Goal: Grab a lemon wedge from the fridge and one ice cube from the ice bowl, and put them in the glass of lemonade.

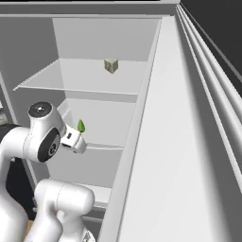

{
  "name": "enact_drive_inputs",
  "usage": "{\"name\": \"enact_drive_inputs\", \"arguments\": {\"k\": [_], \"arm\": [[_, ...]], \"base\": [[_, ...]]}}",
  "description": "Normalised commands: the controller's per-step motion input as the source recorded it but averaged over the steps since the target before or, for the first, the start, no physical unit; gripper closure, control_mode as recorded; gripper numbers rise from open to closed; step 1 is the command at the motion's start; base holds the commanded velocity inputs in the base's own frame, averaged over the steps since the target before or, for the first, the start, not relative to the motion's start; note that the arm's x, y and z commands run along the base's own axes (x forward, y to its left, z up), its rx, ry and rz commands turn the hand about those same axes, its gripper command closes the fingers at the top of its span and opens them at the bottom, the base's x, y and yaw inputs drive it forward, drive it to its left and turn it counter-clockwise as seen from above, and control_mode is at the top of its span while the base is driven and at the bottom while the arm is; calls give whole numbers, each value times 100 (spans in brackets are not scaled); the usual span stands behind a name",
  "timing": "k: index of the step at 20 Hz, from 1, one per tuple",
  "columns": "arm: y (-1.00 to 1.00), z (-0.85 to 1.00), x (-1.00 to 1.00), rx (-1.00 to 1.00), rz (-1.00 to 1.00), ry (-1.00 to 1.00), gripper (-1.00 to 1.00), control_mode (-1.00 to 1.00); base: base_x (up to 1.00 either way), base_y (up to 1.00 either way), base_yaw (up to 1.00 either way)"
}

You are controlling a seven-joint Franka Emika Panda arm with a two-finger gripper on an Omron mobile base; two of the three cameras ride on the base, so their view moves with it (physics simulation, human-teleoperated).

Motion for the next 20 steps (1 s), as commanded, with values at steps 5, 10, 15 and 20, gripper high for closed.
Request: {"name": "enact_drive_inputs", "arguments": {"k": [5, 10, 15, 20], "arm": [[23, -13, 65, -3, 4, -5, -100, -100], [-1, -11, 73, 0, 1, 0, -100, -100], [-4, -30, 55, -1, 9, 0, -100, -100], [0, -32, 44, -3, 19, 0, -100, -100]], "base": [[0, 0, 0], [0, 0, 0], [0, 0, 0], [0, 0, 0]]}}
